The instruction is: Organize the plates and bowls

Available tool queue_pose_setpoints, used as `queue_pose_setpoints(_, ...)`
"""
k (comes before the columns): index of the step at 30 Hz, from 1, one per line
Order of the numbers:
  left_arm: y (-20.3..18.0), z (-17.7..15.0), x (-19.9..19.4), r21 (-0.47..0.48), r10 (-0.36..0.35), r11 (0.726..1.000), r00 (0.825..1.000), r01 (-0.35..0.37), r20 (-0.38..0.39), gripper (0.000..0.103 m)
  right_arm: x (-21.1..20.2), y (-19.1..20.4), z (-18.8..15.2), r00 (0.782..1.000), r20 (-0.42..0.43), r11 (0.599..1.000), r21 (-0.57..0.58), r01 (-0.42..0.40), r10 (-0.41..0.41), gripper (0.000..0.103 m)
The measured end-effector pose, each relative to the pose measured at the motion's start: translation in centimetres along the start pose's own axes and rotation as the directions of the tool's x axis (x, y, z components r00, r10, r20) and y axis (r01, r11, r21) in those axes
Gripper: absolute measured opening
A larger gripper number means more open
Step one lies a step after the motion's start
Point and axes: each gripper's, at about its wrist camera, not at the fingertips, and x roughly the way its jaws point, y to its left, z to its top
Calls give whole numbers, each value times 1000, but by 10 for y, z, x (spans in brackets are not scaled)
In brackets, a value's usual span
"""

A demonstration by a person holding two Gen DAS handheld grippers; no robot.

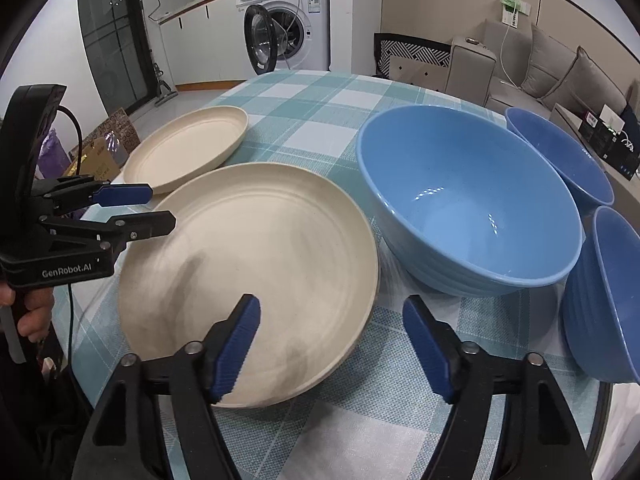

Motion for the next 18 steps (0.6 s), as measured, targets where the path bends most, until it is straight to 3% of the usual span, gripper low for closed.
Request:
queue_pose_setpoints(2,5,2,-4,-18,-12,1000,1000,12,8,57,-2,0,1,1000,7,1000,-1,0,0,82)
queue_pose_setpoints(4,8,3,-7,-31,-14,999,1000,15,20,76,-5,0,1,1000,13,1000,2,-10,10,85)
queue_pose_setpoints(9,15,5,-17,-55,-17,998,998,21,66,96,-11,3,3,998,40,998,-1,-58,58,93)
queue_pose_setpoints(18,33,8,-35,-102,12,995,992,0,122,103,-31,7,6,986,105,991,3,-131,130,101)
